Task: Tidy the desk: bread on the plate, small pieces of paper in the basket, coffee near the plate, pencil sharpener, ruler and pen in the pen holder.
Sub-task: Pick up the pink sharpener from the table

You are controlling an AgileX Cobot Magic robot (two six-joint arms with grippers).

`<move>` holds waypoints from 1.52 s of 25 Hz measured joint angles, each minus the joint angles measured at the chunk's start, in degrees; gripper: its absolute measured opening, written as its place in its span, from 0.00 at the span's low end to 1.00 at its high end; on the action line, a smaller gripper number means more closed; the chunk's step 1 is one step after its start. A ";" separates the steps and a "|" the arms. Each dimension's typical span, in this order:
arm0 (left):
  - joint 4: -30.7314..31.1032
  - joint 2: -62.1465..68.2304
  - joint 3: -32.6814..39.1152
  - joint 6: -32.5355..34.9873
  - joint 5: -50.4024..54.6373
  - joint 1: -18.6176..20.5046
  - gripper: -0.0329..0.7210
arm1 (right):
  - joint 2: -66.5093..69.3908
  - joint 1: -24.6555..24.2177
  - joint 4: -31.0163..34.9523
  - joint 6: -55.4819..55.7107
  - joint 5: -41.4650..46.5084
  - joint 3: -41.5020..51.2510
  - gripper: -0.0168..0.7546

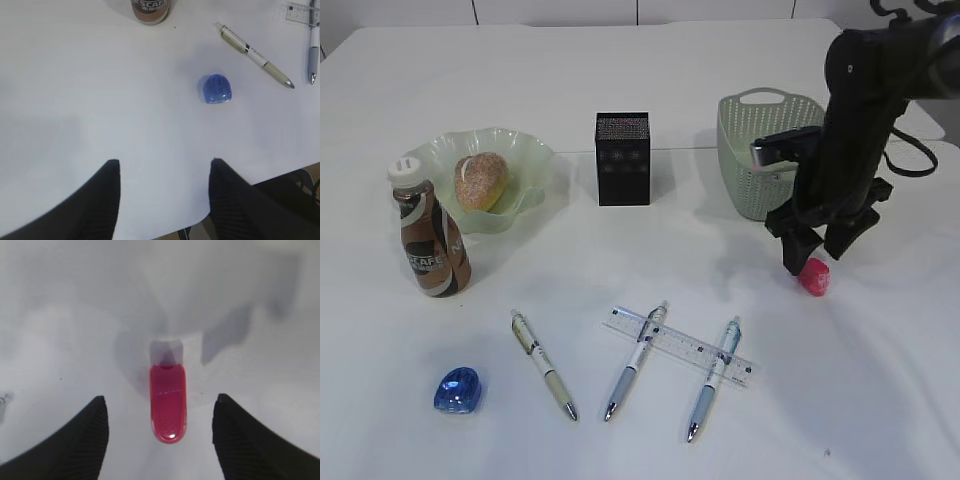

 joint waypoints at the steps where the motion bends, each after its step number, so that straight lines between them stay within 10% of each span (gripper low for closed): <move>1: 0.00 0.00 0.00 0.00 0.00 0.00 0.57 | 1.29 0.00 0.00 0.00 0.00 0.00 0.69; 22: 1.54 0.00 0.00 0.00 0.00 0.00 0.57 | 3.81 0.00 -0.99 -0.04 0.20 0.00 0.67; 29: 1.66 0.00 0.00 0.00 0.00 0.00 0.57 | 4.15 0.00 -0.99 -0.13 0.20 0.00 0.34; 38: 1.76 0.00 0.00 0.00 0.00 0.00 0.57 | 4.15 0.00 -0.99 -0.13 3.78 0.00 0.30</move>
